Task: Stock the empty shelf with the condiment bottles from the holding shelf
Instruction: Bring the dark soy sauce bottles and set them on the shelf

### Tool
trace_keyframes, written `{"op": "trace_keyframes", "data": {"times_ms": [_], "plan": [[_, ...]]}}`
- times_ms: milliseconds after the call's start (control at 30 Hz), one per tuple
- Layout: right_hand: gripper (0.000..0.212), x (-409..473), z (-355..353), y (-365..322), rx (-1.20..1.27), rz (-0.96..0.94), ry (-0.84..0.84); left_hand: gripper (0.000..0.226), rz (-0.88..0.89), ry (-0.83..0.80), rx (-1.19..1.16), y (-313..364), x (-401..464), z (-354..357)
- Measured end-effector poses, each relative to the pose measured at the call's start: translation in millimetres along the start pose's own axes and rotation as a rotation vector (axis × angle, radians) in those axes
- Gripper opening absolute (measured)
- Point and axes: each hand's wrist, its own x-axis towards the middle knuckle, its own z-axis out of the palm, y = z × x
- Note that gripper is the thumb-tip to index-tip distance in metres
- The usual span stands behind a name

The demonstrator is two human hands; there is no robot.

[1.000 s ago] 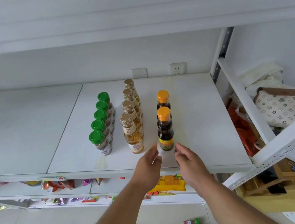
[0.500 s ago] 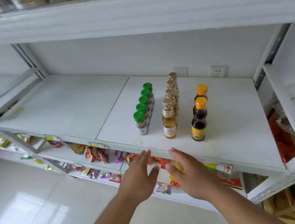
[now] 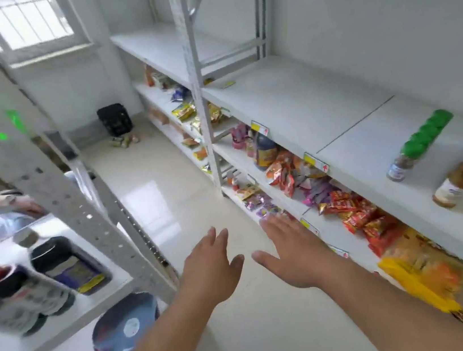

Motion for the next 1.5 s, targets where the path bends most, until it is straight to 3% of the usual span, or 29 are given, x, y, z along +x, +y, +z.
{"op": "trace_keyframes", "data": {"times_ms": [200,467,700,967,1100,1233,1500], "plan": [[0.082,16.7,14.4,-90.9,-0.086,-0.228,-0.081,0.074,-0.223,0.127,-0.088,-75.4,-63.0,-13.7],[0.081,4.3,42.4,-160.2,-0.029,-0.522,-0.17,0.068,-0.527,0.246,-0.179,-111.0,-150.2,-18.5],[0.077,-8.0,81.9,-201.0,0.067,-0.624,-0.273,0.07,-0.723,0.248,-0.202,-136.6,-210.3,-13.8],[0.076,-5.4,99.0,-259.7,0.073,-0.61,-0.245,0.065,-0.732,0.309,-0.272,-192.2,-238.1,-20.0],[0.084,-6.0,117.3,-298.7,0.11,-0.536,-0.22,0.07,-0.702,0.298,-0.284,-239.6,-250.2,-28.0],[0.073,-9.2,137.5,-341.3,0.154,-0.463,-0.199,0.071,-0.649,0.302,-0.304,-291.4,-261.4,-35.3],[0.08,-0.1,162.9,-385.9,0.4,-0.248,-0.123,0.071,-0.553,0.33,-0.385,-359.1,-262.7,-40.0]]}}
